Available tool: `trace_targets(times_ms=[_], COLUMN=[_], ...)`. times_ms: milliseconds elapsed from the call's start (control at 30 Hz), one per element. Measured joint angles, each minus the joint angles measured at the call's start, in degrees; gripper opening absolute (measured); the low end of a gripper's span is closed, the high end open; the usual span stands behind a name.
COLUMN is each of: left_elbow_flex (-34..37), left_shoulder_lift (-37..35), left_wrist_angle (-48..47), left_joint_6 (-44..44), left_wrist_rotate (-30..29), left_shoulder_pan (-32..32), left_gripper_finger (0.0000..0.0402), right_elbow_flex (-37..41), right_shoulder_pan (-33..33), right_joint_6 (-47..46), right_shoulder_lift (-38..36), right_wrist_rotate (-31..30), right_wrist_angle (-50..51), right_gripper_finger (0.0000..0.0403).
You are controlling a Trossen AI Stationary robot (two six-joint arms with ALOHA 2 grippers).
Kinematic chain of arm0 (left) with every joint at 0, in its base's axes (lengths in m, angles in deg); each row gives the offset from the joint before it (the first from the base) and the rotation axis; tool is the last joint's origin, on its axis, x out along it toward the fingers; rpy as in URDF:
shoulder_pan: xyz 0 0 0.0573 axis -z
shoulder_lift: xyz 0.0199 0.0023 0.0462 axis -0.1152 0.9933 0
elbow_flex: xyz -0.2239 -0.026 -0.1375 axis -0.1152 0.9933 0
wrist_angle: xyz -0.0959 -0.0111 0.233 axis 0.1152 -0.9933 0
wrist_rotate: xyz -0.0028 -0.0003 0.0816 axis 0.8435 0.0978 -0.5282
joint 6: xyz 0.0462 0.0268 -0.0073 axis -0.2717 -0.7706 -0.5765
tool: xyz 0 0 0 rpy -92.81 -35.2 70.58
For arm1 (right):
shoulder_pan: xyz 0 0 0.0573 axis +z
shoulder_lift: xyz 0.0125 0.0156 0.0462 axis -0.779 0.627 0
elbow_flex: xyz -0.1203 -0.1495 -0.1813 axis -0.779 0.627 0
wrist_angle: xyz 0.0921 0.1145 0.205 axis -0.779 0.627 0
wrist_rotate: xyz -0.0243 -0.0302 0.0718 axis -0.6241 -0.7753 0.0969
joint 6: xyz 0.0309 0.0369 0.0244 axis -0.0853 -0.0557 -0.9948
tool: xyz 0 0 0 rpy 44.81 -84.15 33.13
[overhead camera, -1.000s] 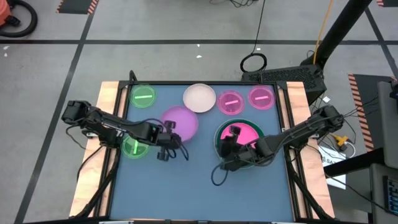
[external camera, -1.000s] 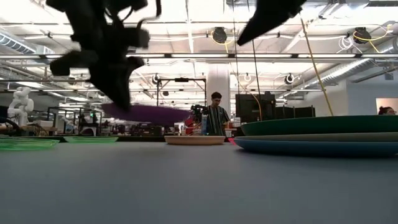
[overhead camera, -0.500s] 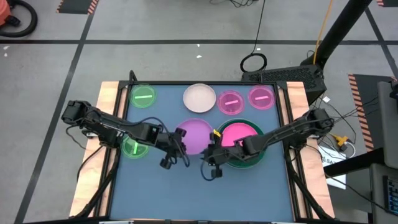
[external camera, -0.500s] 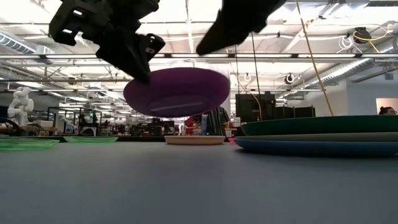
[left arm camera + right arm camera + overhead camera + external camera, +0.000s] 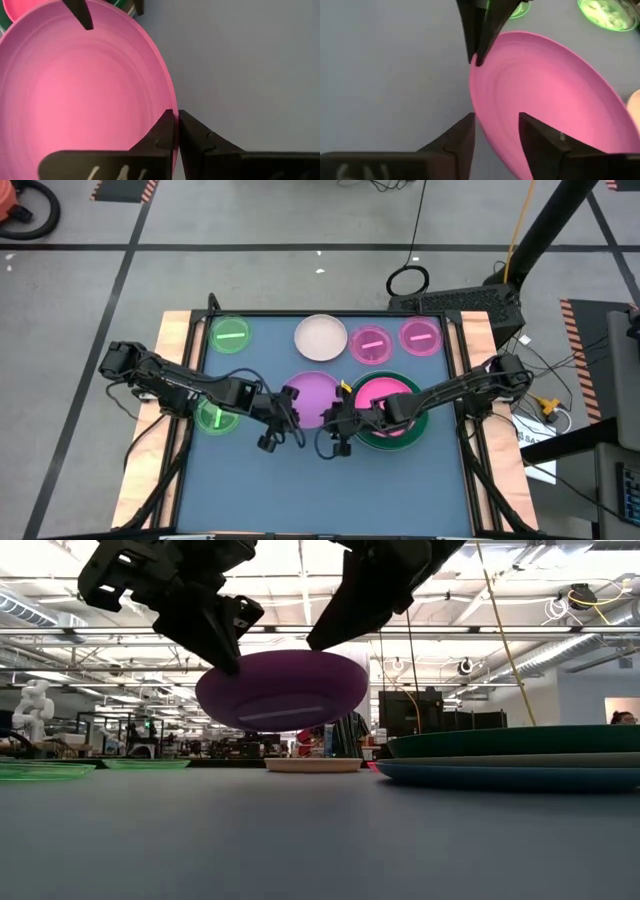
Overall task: Stack plastic plates
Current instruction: Stack the purple plate on top of the pink plate
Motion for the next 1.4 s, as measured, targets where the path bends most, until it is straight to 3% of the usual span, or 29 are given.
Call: trace_targets(times_ms=[167, 367, 567, 767, 1167, 1400], left_elbow_flex=[0.0, 0.0, 0.0, 0.0, 0.0, -4.0], left_shoulder_lift=[0.0, 0.0, 0.0, 0.0, 0.0, 0.0], left_wrist_angle=[0.3, 2.7, 2.5, 2.3, 2.2, -5.1], left_joint_6=[0.0, -1.1, -1.3, -1.5, -1.8, -2.4], left_wrist_rotate=[0.0, 0.0, 0.1, -0.4, -5.2, -7.0], left_shoulder_pan=[-0.3, -0.3, -0.3, -0.3, -0.6, -0.7], left_gripper_finger=[0.0015, 0.0015, 0.0015, 0.0017, 0.0139, 0.0153], right_elbow_flex=[0.0, 0.0, 0.0, 0.0, 0.1, 0.0], right_shoulder_pan=[-0.1, -0.4, -1.0, -1.1, -1.2, -0.7], right_joint_6=[0.9, 2.1, 6.3, 10.3, 10.6, 9.6], right_shoulder_lift=[0.0, 1.0, 3.7, 3.8, 3.0, 1.3], right_wrist_rotate=[0.8, 0.8, 3.5, 4.7, 2.8, -1.9], right_wrist_angle=[1.3, 1.4, 1.4, 1.4, 1.7, 7.2], right_gripper_finger=[0.0184, 0.0172, 0.0124, 0.0028, 0.0009, 0.0009])
